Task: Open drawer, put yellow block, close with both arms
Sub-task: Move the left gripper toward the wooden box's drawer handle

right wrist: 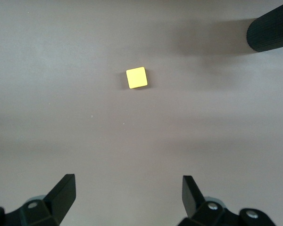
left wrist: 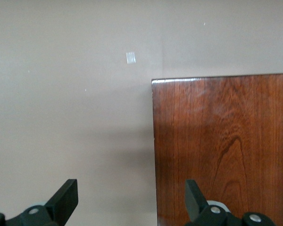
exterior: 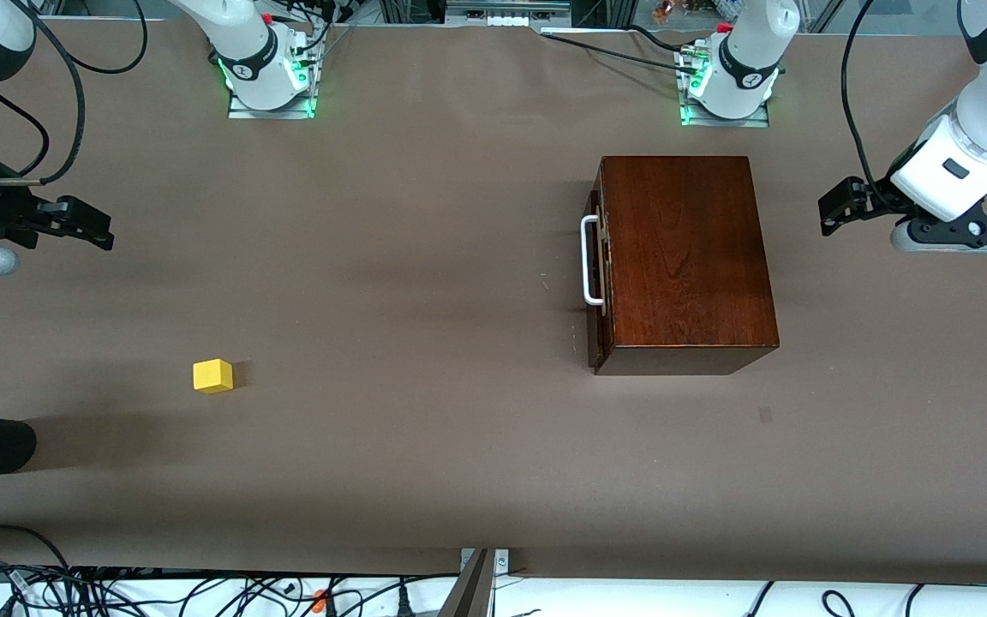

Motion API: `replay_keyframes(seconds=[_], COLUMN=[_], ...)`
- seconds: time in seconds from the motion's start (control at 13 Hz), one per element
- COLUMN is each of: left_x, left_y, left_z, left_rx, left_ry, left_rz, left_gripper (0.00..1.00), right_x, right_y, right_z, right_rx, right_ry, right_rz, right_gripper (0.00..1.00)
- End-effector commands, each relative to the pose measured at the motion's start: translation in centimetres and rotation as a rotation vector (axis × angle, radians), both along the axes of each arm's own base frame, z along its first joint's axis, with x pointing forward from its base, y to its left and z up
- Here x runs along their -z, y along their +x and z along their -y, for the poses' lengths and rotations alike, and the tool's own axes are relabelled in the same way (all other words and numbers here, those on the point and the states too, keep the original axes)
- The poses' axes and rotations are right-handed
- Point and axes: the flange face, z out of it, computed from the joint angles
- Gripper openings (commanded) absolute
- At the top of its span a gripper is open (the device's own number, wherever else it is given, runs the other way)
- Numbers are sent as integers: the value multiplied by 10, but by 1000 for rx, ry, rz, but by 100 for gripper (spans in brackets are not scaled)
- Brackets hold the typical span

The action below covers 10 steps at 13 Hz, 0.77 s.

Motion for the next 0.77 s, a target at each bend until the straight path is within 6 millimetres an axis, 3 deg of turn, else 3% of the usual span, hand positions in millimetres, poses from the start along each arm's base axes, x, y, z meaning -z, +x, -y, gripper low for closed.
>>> replay_keyframes(seconds=[0.0,0.31,0.69], left_x=[-2,0,16], left_y=[-2,-2,2], left_z=[7,10,9], left_rx=[17,22,21], left_ry=[-17,-16,-9], left_rz=[-50,-60,-102], left_gripper=[100,100,100], right_x=[-4,-3,-5], right_y=[-8,-8,-8], right_z=[5,7,4], right_rx=[21,24,13], right_ry=[35,35,33], right_rz=[2,-1,6], right_gripper=[100,100,100])
